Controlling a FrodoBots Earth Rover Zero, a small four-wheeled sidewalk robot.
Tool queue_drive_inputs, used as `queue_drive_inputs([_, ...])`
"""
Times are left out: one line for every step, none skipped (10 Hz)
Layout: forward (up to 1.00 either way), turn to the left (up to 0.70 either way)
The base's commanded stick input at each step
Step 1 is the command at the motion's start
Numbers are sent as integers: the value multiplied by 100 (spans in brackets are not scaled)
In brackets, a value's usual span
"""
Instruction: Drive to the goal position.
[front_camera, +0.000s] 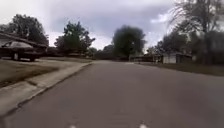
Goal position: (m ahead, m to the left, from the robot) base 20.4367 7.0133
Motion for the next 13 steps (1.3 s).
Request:
queue_drive_inputs([70, 0])
queue_drive_inputs([70, 0])
queue_drive_inputs([70, 0])
queue_drive_inputs([70, 10])
queue_drive_inputs([70, 35])
queue_drive_inputs([70, 35])
queue_drive_inputs([70, 35])
queue_drive_inputs([70, 35])
queue_drive_inputs([70, 28])
queue_drive_inputs([70, 0])
queue_drive_inputs([70, 0])
queue_drive_inputs([70, 0])
queue_drive_inputs([70, 0])
